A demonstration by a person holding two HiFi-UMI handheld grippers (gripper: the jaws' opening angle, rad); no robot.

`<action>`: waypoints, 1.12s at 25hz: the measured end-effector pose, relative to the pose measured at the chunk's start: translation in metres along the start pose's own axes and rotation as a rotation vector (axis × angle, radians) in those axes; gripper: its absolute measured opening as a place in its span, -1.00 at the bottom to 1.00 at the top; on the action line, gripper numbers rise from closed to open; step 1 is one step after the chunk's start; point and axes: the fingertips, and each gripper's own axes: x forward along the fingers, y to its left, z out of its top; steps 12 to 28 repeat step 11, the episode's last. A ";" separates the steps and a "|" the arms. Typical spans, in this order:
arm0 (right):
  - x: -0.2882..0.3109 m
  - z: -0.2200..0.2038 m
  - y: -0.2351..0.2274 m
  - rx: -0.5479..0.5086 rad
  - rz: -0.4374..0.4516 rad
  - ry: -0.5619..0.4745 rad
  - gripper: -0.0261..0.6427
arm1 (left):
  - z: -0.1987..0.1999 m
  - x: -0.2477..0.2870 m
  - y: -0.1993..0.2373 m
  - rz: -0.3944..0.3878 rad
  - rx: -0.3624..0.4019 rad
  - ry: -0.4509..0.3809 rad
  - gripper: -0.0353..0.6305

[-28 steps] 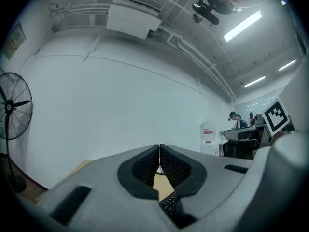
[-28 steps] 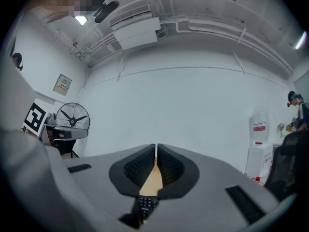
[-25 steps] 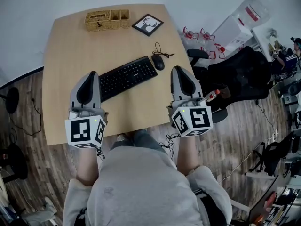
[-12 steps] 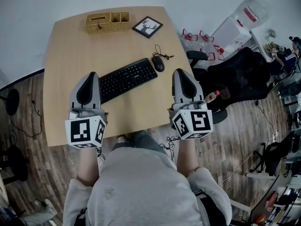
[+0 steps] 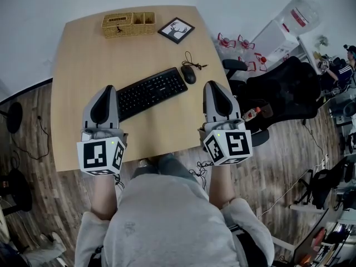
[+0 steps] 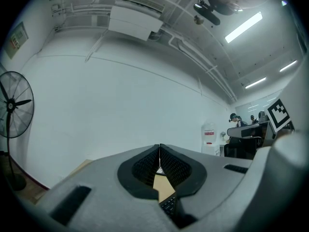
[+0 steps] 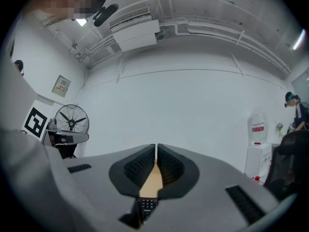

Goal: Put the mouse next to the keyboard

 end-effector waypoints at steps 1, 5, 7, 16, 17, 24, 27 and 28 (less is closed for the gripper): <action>0.001 0.000 0.000 0.000 0.001 0.000 -0.87 | -0.001 0.000 0.000 0.000 -0.001 0.002 -0.86; 0.004 0.000 0.000 -0.004 0.011 -0.002 -0.87 | -0.004 0.003 0.001 0.005 -0.003 0.007 -0.86; 0.007 0.001 -0.001 0.000 0.011 -0.004 -0.87 | -0.005 0.005 0.001 0.007 -0.005 0.009 -0.87; 0.012 0.000 -0.004 0.001 0.012 -0.004 -0.87 | -0.007 0.011 0.002 0.009 -0.007 0.014 -0.87; 0.012 0.000 -0.004 0.001 0.012 -0.004 -0.87 | -0.007 0.011 0.002 0.009 -0.007 0.014 -0.87; 0.012 0.000 -0.004 0.001 0.012 -0.004 -0.87 | -0.007 0.011 0.002 0.009 -0.007 0.014 -0.87; 0.012 0.000 -0.004 0.001 0.012 -0.004 -0.87 | -0.007 0.011 0.002 0.009 -0.007 0.014 -0.87; 0.012 0.000 -0.004 0.001 0.012 -0.004 -0.87 | -0.007 0.011 0.002 0.009 -0.007 0.014 -0.87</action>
